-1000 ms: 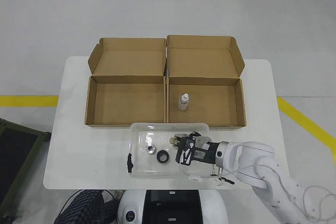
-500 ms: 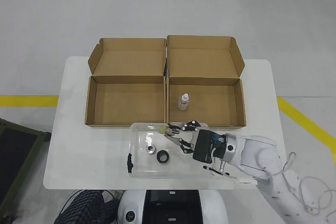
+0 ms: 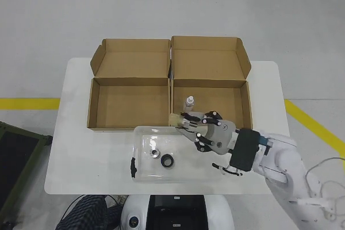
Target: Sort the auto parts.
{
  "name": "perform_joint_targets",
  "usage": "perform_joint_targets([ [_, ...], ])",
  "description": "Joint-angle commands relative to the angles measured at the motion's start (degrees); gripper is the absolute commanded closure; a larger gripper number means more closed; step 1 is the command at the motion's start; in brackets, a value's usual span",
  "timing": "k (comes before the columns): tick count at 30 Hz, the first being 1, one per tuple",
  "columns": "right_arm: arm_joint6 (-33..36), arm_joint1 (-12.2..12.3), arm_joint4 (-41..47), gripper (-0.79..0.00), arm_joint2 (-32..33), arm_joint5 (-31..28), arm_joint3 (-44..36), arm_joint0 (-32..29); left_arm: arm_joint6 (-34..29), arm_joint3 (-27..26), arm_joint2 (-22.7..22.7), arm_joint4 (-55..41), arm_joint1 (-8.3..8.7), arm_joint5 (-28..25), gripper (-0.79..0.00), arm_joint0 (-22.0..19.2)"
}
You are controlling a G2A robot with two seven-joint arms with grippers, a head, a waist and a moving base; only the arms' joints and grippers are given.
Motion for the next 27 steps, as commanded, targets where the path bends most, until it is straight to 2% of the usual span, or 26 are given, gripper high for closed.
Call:
perform_joint_targets([
  [1,-0.62,0.02,-0.59,0.000,0.78,0.28,-1.29,-0.15,0.00,0.00,0.00,0.00,0.00,0.00,-0.785,0.00],
  [9,-0.98,-0.06,1.11,0.000,3.51,3.01,-5.29,-1.58,0.00,0.00,0.00,0.00,0.00,0.00,-0.785,0.00],
  [27,-1.67,-0.79,5.09,0.000,5.67,6.33,-5.28,-0.68,0.00,0.00,0.00,0.00,0.00,0.00,-0.785,0.00],
])
